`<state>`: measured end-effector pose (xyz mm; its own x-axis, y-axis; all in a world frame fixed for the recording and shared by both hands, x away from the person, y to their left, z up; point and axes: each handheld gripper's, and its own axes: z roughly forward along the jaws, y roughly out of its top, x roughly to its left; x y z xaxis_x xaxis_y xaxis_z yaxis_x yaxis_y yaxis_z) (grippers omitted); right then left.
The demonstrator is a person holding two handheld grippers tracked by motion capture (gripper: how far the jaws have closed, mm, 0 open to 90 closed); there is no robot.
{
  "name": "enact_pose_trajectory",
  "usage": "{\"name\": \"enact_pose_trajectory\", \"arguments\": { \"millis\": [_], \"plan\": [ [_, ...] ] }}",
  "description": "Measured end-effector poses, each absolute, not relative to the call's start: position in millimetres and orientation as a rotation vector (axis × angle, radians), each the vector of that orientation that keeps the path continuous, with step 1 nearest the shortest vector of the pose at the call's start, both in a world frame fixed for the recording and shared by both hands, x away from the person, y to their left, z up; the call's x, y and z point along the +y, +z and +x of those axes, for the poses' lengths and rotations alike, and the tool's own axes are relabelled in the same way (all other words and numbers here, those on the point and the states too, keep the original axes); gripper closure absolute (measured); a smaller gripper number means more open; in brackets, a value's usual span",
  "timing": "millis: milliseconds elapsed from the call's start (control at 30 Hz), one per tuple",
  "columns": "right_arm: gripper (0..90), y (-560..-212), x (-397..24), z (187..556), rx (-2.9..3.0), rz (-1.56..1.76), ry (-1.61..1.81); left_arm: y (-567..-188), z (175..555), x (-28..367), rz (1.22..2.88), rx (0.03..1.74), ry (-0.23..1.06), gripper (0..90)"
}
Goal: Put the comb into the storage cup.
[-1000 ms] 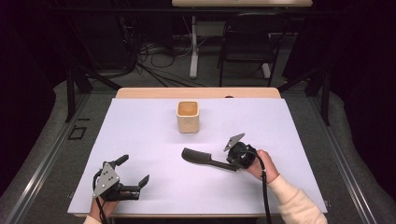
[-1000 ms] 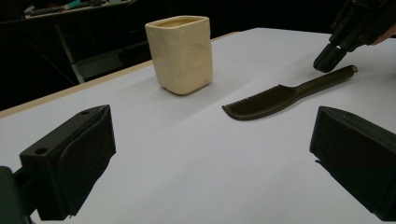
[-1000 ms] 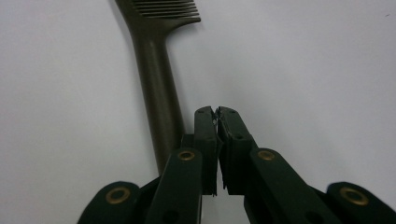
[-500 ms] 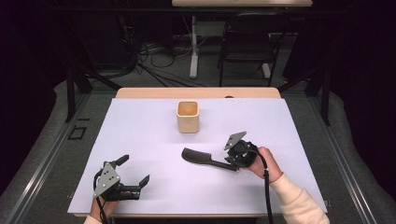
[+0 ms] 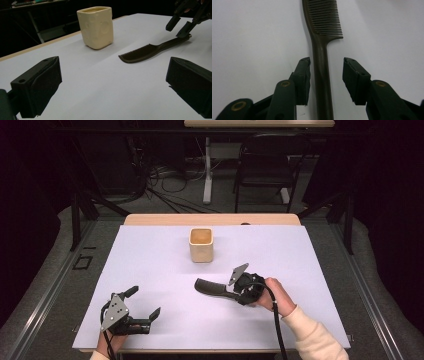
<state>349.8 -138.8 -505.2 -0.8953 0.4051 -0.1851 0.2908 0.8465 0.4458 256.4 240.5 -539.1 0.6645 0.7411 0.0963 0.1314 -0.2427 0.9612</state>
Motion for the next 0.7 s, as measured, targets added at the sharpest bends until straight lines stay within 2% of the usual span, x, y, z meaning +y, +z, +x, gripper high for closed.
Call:
{"name": "enact_pose_trajectory", "arguments": {
  "millis": [700],
  "plan": [
    [65.4,-522.7,-96.9,361.9,2.812,0.466,0.323,-539.3,256.3,240.3,1.760,0.698,0.674,0.2]
  ]
}}
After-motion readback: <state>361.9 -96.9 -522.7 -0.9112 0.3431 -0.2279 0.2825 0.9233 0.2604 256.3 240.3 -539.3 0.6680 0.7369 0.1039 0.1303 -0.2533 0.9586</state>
